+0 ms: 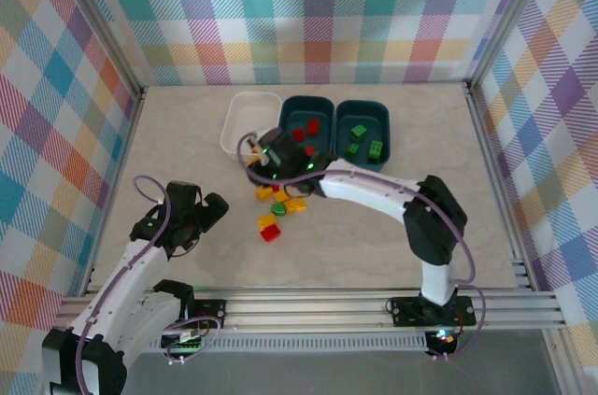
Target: Sort the legos into containers by color
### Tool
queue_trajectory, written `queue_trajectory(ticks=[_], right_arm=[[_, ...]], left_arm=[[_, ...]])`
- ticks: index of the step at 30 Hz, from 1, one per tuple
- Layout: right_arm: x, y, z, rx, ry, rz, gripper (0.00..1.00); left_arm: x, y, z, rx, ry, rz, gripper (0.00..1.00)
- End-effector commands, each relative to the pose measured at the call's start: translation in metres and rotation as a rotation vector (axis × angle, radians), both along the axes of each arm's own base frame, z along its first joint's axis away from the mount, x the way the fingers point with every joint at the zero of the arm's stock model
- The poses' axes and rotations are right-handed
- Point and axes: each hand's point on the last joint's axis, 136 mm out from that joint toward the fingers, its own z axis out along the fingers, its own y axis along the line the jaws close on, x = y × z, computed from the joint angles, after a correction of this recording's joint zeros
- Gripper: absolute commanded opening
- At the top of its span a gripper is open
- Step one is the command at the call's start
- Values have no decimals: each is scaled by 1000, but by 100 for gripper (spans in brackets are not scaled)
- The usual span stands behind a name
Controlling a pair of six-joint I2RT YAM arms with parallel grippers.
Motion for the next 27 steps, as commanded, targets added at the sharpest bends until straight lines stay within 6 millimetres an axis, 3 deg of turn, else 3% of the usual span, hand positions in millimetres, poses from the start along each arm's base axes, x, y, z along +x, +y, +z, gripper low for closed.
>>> queue_trajectory(ticks=[1, 3, 5, 7, 11, 19, 22, 27], right_arm=[[41, -22, -23, 7, 69, -97, 31], [58, -19, -35, -1, 73, -117, 30], [75, -15, -34, -3, 38, -136, 30], [89, -13, -32, 25, 37, -149, 30], [112, -5, -46, 15, 54, -148, 30], [128, 18, -60, 11, 61, -109, 31], [132, 24, -74, -26, 89, -91, 33], [135, 25, -76, -64, 112, -98, 48]], left_arm=[[8, -17, -4, -106, 6, -24, 100], [14, -36, -16, -207, 14, -62, 100], [16, -48, -20, -253, 30, -105, 96], [15, -46, -14, -221, 20, -120, 97], [11, -39, 9, -175, -31, -140, 100], [3, -44, -4, -187, 32, -173, 100], [4, -46, -8, -198, 45, -180, 100], [7, -46, -9, -192, 44, -180, 100]])
